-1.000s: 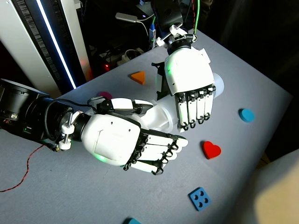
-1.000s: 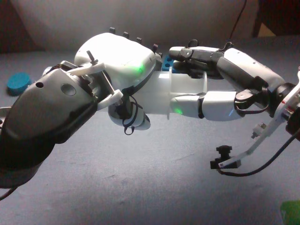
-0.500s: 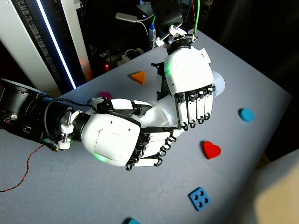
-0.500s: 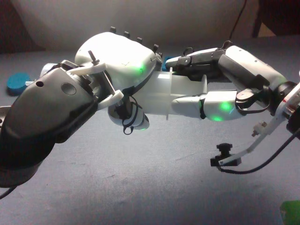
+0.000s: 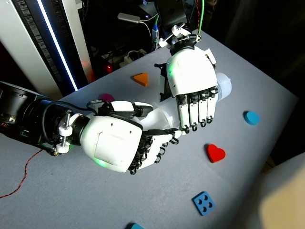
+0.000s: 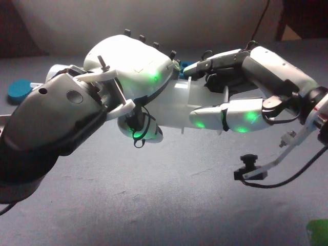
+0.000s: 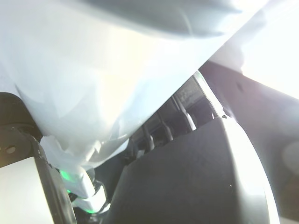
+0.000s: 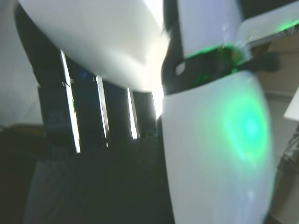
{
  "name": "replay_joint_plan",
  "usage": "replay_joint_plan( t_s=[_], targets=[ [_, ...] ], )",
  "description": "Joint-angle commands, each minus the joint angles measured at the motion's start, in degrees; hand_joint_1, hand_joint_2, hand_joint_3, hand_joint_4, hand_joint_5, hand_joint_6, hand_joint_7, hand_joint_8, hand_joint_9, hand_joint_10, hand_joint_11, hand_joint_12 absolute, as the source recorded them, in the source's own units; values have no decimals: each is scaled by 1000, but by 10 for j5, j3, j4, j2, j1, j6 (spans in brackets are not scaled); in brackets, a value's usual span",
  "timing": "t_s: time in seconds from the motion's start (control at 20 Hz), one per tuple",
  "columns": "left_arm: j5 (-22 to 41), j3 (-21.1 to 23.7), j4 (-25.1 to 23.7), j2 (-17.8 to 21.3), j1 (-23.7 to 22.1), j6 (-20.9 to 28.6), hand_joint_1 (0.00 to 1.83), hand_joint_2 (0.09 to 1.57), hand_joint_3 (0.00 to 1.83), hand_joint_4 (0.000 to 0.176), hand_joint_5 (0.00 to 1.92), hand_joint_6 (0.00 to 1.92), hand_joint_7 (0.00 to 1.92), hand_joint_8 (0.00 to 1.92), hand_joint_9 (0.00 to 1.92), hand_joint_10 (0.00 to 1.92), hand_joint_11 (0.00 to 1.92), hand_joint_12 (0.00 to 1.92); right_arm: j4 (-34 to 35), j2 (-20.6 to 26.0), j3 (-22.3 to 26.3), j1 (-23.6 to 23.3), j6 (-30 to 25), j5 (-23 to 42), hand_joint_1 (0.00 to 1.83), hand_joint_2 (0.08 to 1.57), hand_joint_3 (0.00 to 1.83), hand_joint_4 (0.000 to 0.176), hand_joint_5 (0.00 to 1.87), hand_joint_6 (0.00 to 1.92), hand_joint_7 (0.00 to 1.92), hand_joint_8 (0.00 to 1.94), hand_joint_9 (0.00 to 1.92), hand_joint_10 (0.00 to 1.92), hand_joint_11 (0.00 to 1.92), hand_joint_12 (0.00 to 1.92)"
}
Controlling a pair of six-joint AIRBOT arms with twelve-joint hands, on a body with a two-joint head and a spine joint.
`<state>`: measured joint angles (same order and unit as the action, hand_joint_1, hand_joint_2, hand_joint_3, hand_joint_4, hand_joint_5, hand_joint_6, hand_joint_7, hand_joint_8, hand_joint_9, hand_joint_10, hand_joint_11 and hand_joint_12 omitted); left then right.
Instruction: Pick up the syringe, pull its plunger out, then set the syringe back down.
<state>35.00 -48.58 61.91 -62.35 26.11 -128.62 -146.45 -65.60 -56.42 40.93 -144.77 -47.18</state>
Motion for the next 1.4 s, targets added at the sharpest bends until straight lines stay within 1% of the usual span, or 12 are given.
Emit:
replay_joint_plan(
  t_s=[0.0,0.15,0.2,0.3,0.4,0.8,0.9,1.1,1.15,1.2,1.25,1.35],
  targets=[
    [43,0,-38,0,-14,10,1371,1114,0,0,960,1062,977,833,886,1225,855,995,-12,3,2,-7,-1,-58,1392,1066,0,0,941,835,1141,696,1081,1066,1089,1011],
    [43,1,-38,1,-14,10,1382,1098,0,0,957,899,1021,967,931,1161,859,1000,-30,16,5,-8,16,-60,1291,1034,0,0,1051,753,1305,587,1317,460,1112,986],
    [43,1,-38,1,-14,10,1381,1100,1,0,956,880,1011,1011,921,1168,863,1001,-40,21,5,-8,28,-59,1374,1043,19,0,968,806,1205,639,1138,905,1096,987],
    [44,1,-38,1,-14,10,1380,1105,1,0,955,889,997,1020,906,1196,867,1011,-47,31,5,-10,47,-57,1389,1071,1,0,910,891,1143,718,1064,1058,1064,996],
    [44,0,-38,1,-14,10,1378,1112,0,0,936,914,977,1039,902,1217,859,1021,-47,39,5,-17,62,-55,1300,1054,0,0,996,840,1238,665,1174,774,1076,1008],
    [44,0,-37,1,-10,13,1382,1094,0,0,954,923,1030,930,948,1140,882,962,-47,71,5,-21,124,-51,1392,1069,0,0,923,868,1130,720,1087,1050,1058,1020],
    [44,0,-38,1,-8,13,1380,1097,0,0,947,977,1033,850,941,1179,875,986,-47,80,5,-21,125,-51,1283,1040,0,0,1039,783,1284,618,1312,452,1090,972],
    [44,-3,-38,1,-8,14,1379,1106,1,0,915,942,1017,989,914,1182,886,997,-47,98,5,-20,125,-39,1283,1039,0,0,1031,800,1297,582,1345,328,1083,951],
    [44,-3,-38,2,-8,15,1379,1106,1,0,923,933,1011,1002,913,1178,882,994,-47,100,5,-20,126,-39,1282,1045,1,0,1018,811,1275,631,1336,320,1057,967],
    [44,-4,-38,2,-8,16,1379,1107,1,0,929,913,1004,1036,913,1166,881,993,-47,103,5,-19,127,-39,1369,1061,2,0,948,844,1185,661,1124,909,1049,971],
    [45,-4,-38,2,-8,16,1378,1111,1,0,933,901,980,1087,907,1169,887,988,-47,106,5,-19,127,-39,1386,1067,0,0,934,863,1160,685,1067,1044,1039,982],
    [45,-4,-38,2,-8,17,1378,1109,0,0,967,881,968,1097,902,1162,880,981,-47,112,5,-23,130,-35,1304,1057,0,0,992,824,1230,692,1157,774,1060,999]
  ],
)
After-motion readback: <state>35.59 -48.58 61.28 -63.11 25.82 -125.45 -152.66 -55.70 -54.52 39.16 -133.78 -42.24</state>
